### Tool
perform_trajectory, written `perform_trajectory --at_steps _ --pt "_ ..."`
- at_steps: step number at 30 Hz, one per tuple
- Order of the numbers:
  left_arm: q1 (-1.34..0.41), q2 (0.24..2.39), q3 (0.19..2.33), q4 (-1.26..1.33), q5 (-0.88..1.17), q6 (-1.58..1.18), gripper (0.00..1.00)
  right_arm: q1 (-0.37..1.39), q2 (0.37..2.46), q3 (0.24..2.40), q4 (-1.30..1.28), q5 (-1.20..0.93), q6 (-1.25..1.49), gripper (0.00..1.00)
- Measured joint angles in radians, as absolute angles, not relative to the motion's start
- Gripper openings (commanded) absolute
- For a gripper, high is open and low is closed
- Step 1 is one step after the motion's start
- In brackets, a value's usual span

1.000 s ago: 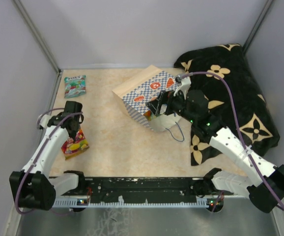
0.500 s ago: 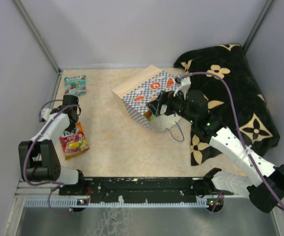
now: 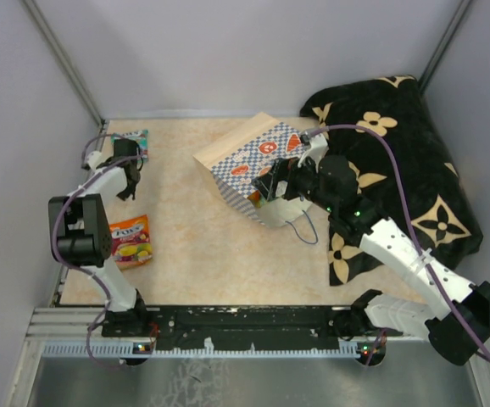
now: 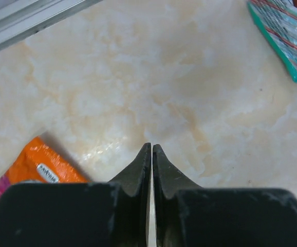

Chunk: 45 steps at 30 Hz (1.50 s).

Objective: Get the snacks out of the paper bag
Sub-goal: Adjust the snack at the center of the board, then move the snack to the center of the board.

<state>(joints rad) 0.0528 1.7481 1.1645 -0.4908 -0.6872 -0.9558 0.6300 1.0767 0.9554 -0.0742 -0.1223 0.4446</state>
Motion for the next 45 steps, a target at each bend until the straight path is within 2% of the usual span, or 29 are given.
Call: perform_trajectory --at_steps 2,5,7,8,16,22,26,36,45 --pt "0.053 1.789 1.195 -0.459 -0.670 -0.861 0.12 0.630 1.077 0.955 -0.075 -0.122 0.439 0.99" --pt "0.053 1.811 1.214 -0.402 -0.606 -0.712 0.54 0.630 1.077 0.955 -0.075 -0.122 0.437 0.99" --pt "0.053 1.800 1.214 -0.378 -0.556 -0.629 0.93 0.630 1.077 0.955 -0.075 -0.122 0.436 0.99" --pt "0.053 1.792 1.212 -0.366 -0.534 -0.601 0.99 0.630 1.077 0.955 -0.075 -0.122 0.434 0.99" --pt "0.051 1.605 1.087 -0.345 -0.430 -0.522 1.00 0.630 1.111 0.953 -0.063 -0.141 0.430 0.99" --pt "-0.084 1.438 0.956 -0.499 -0.510 -0.716 0.99 0.630 1.147 0.924 -0.043 -0.170 0.434 0.99" --pt "-0.176 1.411 0.937 -0.634 -0.564 -0.863 0.99 0.630 1.151 0.915 -0.041 -0.185 0.439 0.99" --pt "-0.165 1.251 0.712 -0.702 -0.548 -0.977 0.99 0.630 1.121 0.895 -0.039 -0.186 0.439 0.99" --pt "-0.090 1.216 0.606 -0.588 -0.473 -0.947 0.99 0.630 1.089 0.890 -0.049 -0.186 0.439 0.99"
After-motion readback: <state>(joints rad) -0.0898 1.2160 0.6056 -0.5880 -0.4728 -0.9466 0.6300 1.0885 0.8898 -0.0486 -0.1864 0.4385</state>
